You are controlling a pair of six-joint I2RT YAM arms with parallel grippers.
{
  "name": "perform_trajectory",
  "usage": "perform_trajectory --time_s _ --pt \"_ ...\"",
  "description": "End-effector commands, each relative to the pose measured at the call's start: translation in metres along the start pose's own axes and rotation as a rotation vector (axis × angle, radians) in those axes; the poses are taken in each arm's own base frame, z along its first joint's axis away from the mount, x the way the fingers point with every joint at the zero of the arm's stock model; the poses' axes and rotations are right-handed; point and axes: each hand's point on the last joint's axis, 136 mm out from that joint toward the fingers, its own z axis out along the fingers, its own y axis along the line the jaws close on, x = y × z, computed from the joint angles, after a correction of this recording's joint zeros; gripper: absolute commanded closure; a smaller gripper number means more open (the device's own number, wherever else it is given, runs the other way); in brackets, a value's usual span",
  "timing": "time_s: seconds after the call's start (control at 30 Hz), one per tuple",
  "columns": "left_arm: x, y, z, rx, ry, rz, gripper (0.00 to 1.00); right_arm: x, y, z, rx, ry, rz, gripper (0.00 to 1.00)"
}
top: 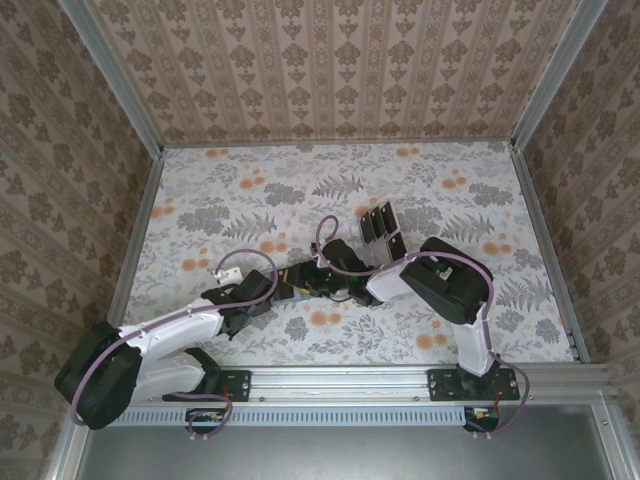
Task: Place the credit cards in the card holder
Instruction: Insert the credit card into the card slot.
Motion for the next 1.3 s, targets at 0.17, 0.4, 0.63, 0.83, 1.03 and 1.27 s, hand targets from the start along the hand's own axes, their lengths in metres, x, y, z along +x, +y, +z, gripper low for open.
perform_trajectory --time_s 0.17,0.4,0.63,0.83,1.03,1.27 --pt "-0.029 0.004 -0.017 0.006 -0.039 -0.035 0.03 0.001 -0.018 -0.031 0.202 0.044 -0.075 0.54" --pt "-0.030 0.011 -0.013 -0.008 0.002 -0.061 0.03 -0.009 0.003 -0.039 0.264 0.080 -0.198 0.64" --pt "-0.026 0.017 -0.012 -0.033 0.013 -0.075 0.03 -0.012 0.023 -0.032 0.287 0.124 -0.264 0.67" --pt "-0.019 0.022 -0.009 -0.051 0.027 -0.091 0.03 -0.008 0.012 -0.020 0.328 0.148 -0.258 0.66" --pt "-0.012 0.026 -0.005 -0.064 0.044 -0.099 0.03 -0.004 0.000 -0.007 0.360 0.169 -0.258 0.66" --pt "-0.008 0.025 0.000 -0.067 0.061 -0.095 0.03 -0.003 -0.012 0.003 0.386 0.183 -0.248 0.66"
